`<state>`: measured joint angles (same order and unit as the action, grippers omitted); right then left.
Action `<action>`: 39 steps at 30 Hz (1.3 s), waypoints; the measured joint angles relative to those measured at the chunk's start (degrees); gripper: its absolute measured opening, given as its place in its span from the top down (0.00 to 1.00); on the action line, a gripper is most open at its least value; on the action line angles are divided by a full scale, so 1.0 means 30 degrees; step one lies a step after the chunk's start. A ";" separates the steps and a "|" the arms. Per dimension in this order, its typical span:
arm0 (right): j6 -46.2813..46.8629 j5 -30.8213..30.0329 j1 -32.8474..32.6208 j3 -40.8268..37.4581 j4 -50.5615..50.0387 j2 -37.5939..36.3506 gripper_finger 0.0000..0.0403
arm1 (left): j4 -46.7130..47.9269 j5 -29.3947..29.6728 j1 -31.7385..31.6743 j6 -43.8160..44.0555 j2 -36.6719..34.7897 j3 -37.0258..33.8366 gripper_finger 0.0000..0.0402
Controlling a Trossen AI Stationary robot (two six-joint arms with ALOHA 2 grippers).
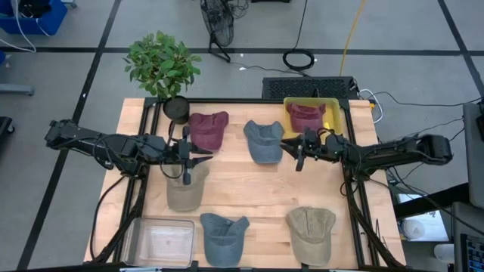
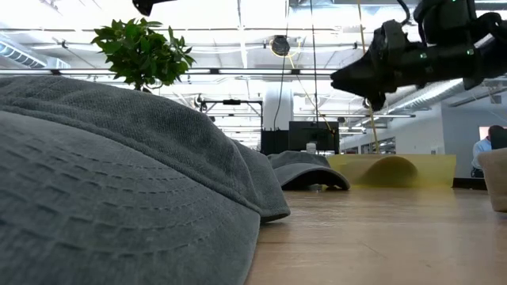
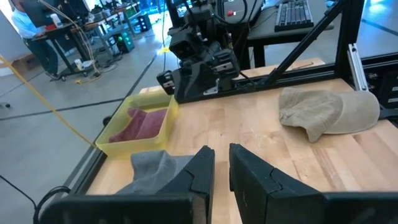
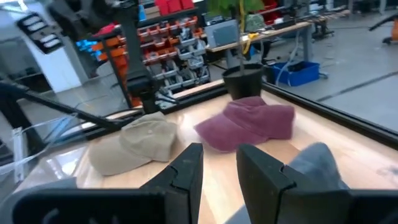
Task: Pick & Place hat
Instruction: Put the pale red cap into the yellow bin
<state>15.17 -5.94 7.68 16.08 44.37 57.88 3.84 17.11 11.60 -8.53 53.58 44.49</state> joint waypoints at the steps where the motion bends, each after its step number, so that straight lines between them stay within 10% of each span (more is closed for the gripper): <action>1: -0.0159 -0.0023 -0.0158 0.0268 -0.0289 -0.0012 0.79 | -0.0051 0.0000 0.0000 -0.0054 -0.0003 0.0000 0.86; 9: -0.1325 -0.1035 -0.1096 0.1909 -0.3887 0.0203 0.79 | -0.0324 0.0003 0.0000 -0.0120 -0.0006 0.0000 0.86; 39: -0.2161 -0.0938 -0.2175 0.1945 -0.1337 0.1970 0.79 | -0.0192 -0.0788 -0.0517 0.0898 0.0073 -0.0002 0.86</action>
<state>8.69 -8.75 1.15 21.91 40.36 63.79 3.27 14.75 10.04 -5.83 53.80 44.49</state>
